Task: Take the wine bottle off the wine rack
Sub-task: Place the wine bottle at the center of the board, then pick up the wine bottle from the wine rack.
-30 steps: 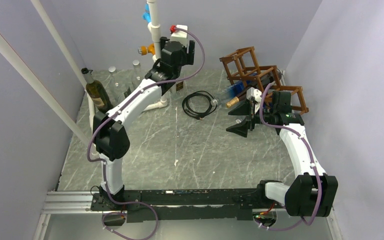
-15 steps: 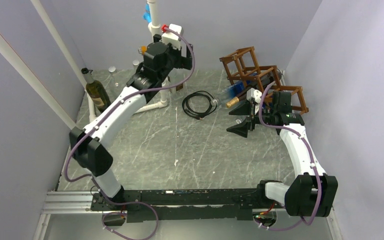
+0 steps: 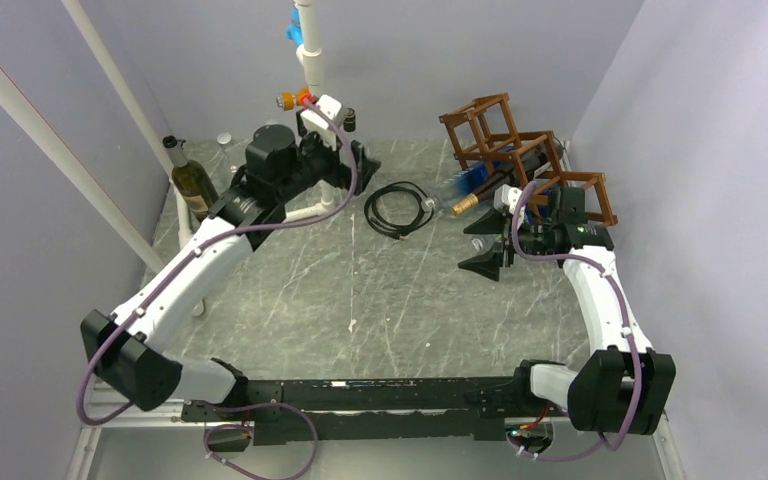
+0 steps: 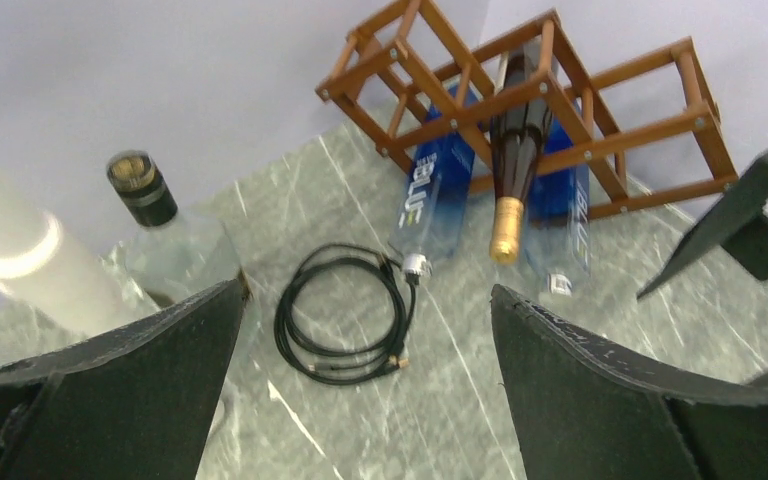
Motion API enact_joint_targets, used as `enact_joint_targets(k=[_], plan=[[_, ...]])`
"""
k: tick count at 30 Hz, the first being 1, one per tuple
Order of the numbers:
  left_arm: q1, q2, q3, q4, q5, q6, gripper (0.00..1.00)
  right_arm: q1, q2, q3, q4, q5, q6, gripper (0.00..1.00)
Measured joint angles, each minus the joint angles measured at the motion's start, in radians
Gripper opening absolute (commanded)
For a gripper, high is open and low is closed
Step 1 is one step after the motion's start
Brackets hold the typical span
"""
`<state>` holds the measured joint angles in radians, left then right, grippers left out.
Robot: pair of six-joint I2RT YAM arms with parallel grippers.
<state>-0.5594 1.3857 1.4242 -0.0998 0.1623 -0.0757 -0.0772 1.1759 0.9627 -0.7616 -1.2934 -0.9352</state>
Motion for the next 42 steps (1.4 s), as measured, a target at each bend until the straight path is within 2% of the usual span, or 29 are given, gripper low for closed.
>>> enact_joint_targets(k=[7,15,27,42], plan=[[0.029,-0.154,-0.208,-0.021,0.047,-0.02,0.99,-0.001,0.001,0.088,-0.149,0.058,-0.147,0.84],[0.051,-0.236,-0.362,-0.024,0.05,-0.013,1.0,-0.002,0.019,0.2,-0.308,0.148,-0.25,0.85],[0.059,-0.306,-0.451,-0.04,0.012,0.067,1.0,-0.002,-0.009,0.238,-0.353,0.244,-0.249,0.85],[0.059,-0.308,-0.455,-0.044,-0.005,0.109,1.0,-0.042,-0.06,0.238,-0.344,0.278,-0.221,0.85]])
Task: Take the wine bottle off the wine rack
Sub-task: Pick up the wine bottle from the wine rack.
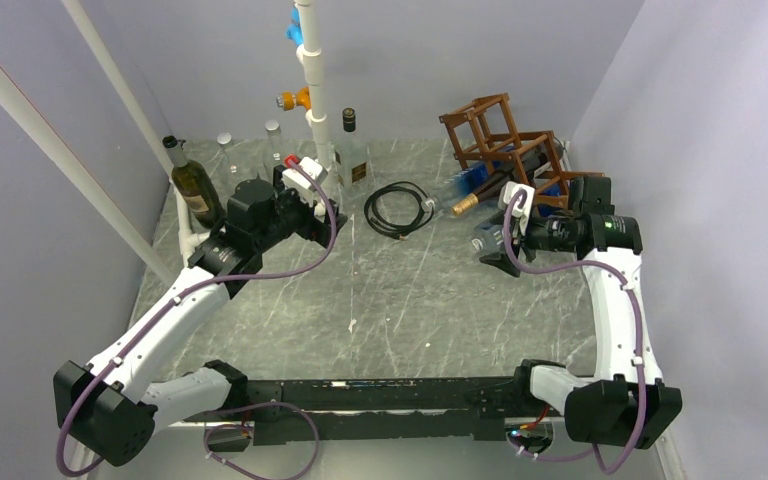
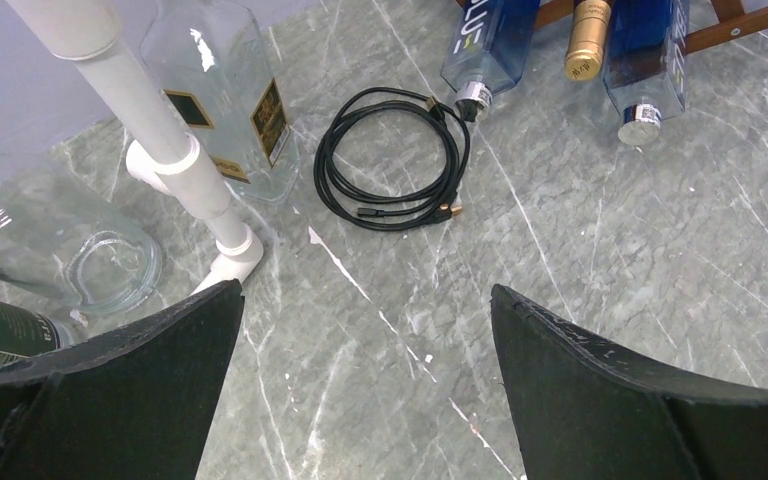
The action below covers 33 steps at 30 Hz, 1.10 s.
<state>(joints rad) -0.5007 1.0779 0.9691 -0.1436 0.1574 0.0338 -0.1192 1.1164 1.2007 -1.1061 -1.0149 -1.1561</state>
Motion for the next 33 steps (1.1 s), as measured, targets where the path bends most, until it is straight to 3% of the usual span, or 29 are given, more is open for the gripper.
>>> enact_joint_targets(k=[23,33], plan=[[0.01,0.0,0.0,0.0,0.036,-0.016,0.99,-0.004,0.089,0.232,-0.24,0.034,-0.256,0.86],[0.026,0.0,0.0,0.002,0.067,-0.044,1.0,-0.005,0.168,0.26,-0.319,0.094,-0.475,0.87]])
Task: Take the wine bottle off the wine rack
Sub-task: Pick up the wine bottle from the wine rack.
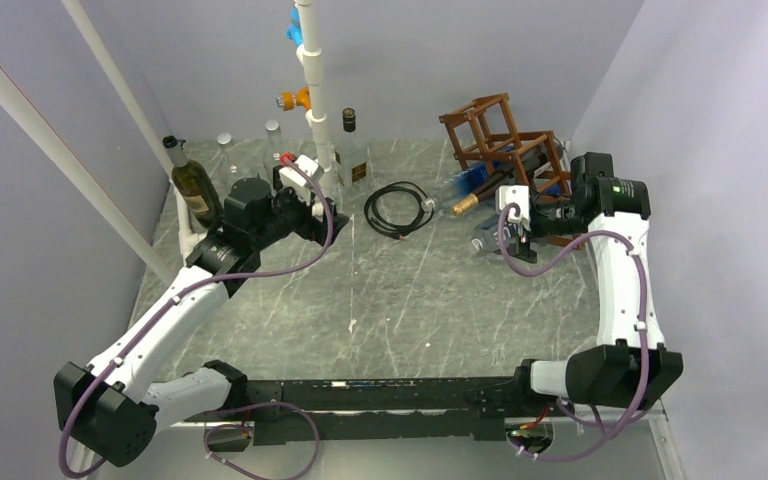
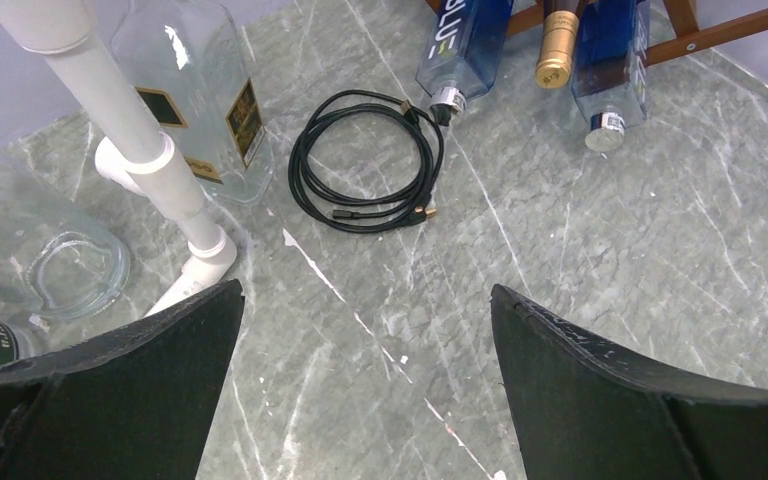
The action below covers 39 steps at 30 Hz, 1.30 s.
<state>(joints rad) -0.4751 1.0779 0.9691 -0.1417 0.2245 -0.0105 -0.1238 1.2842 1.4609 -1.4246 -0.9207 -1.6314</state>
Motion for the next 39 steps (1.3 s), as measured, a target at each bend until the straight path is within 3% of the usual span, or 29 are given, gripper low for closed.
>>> enact_joint_targets(k=[8,23,39], plan=[[0.007,0.0,0.0,0.002,0.019,-0.014,1.0,0.006,0.08,0.014,0.001,0.089,-0.121,0.88],[0.02,0.019,0.0,0.0,0.026,-0.027,1.0,0.095,0.099,0.008,0.175,0.307,-0.113,0.9],[0.034,0.028,0.0,-0.004,0.025,-0.027,0.99,0.201,0.235,0.01,0.3,0.504,-0.124,0.9]])
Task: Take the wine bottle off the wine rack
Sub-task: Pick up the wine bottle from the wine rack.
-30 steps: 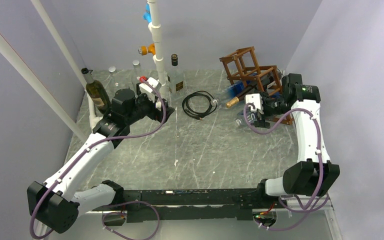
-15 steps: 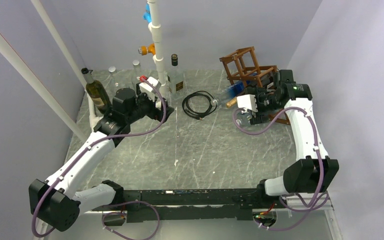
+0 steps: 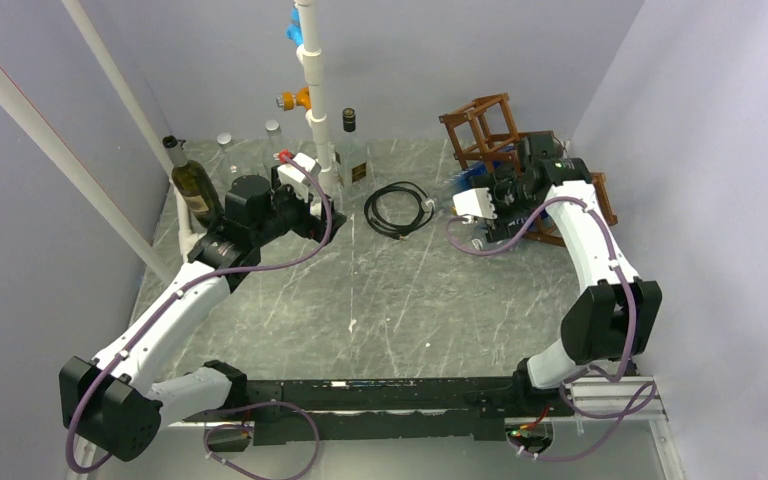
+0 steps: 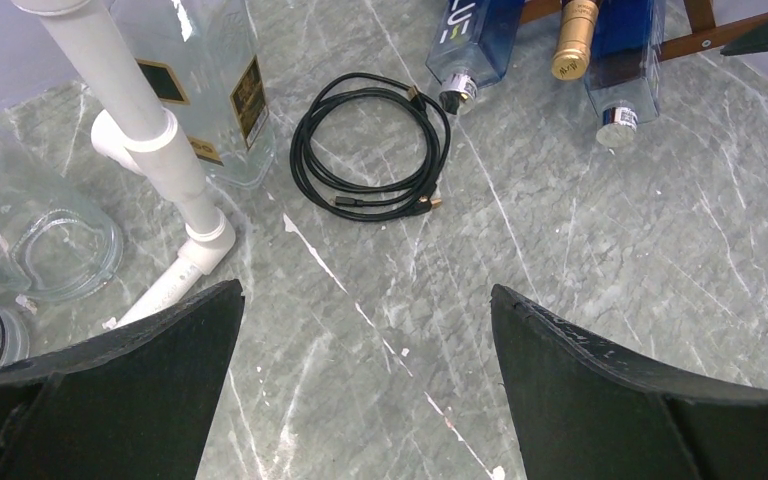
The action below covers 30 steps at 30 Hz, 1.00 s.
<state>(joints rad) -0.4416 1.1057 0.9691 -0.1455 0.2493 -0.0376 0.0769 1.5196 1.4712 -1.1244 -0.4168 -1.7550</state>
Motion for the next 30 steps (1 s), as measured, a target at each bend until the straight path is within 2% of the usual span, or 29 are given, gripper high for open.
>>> enact_joint_targets(k=[10,15,23,30], plan=[[0.002,0.002,0.0,-0.002,-0.001,0.0,1.0,0.037,0.074,0.028,0.077,0.079,0.003,0.86],[0.006,0.006,0.0,-0.002,-0.002,0.0,1.0,0.053,0.077,0.031,0.052,0.068,-0.008,0.85],[0.008,0.017,0.0,-0.002,-0.001,0.0,0.99,0.086,0.021,-0.091,0.027,0.058,-0.023,0.85],[0.008,0.024,0.0,-0.002,-0.001,0.0,1.0,0.089,0.027,-0.082,0.084,0.059,0.016,0.84]])
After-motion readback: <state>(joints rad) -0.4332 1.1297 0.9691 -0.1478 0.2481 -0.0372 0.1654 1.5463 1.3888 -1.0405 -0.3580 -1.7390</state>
